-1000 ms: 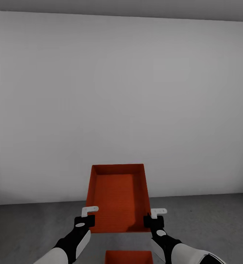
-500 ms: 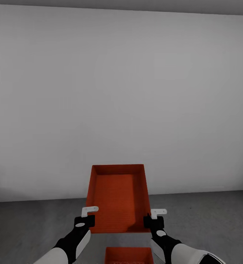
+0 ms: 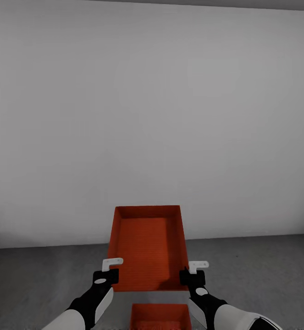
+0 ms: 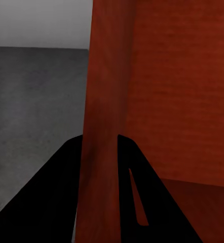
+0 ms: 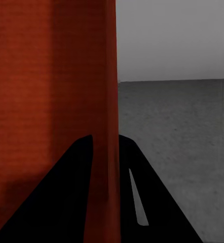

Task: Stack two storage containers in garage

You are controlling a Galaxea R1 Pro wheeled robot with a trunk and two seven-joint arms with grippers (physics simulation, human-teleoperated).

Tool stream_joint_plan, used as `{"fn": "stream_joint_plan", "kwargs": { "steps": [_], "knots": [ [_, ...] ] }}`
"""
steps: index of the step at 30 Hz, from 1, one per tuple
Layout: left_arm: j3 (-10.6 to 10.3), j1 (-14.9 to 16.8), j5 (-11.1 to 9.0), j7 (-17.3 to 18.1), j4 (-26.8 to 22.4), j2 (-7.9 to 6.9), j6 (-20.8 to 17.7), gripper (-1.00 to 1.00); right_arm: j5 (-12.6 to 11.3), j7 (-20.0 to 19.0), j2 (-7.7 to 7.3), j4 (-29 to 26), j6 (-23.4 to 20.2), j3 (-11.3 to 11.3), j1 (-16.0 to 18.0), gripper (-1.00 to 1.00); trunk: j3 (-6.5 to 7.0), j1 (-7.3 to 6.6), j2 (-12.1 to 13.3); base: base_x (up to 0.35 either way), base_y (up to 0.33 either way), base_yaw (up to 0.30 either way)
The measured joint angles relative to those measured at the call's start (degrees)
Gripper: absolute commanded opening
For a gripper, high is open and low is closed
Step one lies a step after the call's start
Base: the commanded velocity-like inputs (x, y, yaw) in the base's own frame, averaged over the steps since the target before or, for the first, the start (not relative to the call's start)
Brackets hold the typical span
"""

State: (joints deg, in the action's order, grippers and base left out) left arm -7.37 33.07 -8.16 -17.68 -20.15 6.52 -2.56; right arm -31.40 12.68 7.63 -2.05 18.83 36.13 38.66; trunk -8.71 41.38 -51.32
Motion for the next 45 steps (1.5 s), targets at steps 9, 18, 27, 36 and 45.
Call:
{"fn": "stream_joint_plan", "kwargs": {
  "steps": [9,18,27,36,45],
  "knots": [
    [0.0,0.0,0.0,0.0,0.0,-0.05,0.0,-1.0,-0.2,0.0,0.05,0.0,0.0,0.1,0.0,-1.0,-0.83,-0.01,0.0,-0.107,-0.156,0.0],
    [0.0,0.0,0.0,0.0,0.0,-0.05,0.0,-1.0,-0.2,0.0,0.06,0.0,0.0,0.1,0.0,-1.0,-1.67,-0.01,0.0,-0.008,-0.013,0.0],
    [0.0,0.0,0.0,0.0,0.0,-0.04,0.0,-1.0,-0.2,0.0,0.05,0.0,0.0,0.1,0.0,-1.0,-2.5,-0.01,0.0,0.0,0.0,0.0],
    [0.0,0.0,0.1,0.0,0.0,-0.04,0.0,-1.0,-0.1,0.0,0.04,0.0,0.0,0.1,0.0,-1.0,-3.34,-0.01,0.0,0.0,0.0,0.0],
    [0.0,0.0,0.1,0.0,-0.1,-0.02,-0.1,-1.0,-0.1,0.0,0.04,0.0,0.0,0.0,0.0,-1.0,-4.17,-0.01,0.0,0.0,-0.068,0.0]
  ]
}}
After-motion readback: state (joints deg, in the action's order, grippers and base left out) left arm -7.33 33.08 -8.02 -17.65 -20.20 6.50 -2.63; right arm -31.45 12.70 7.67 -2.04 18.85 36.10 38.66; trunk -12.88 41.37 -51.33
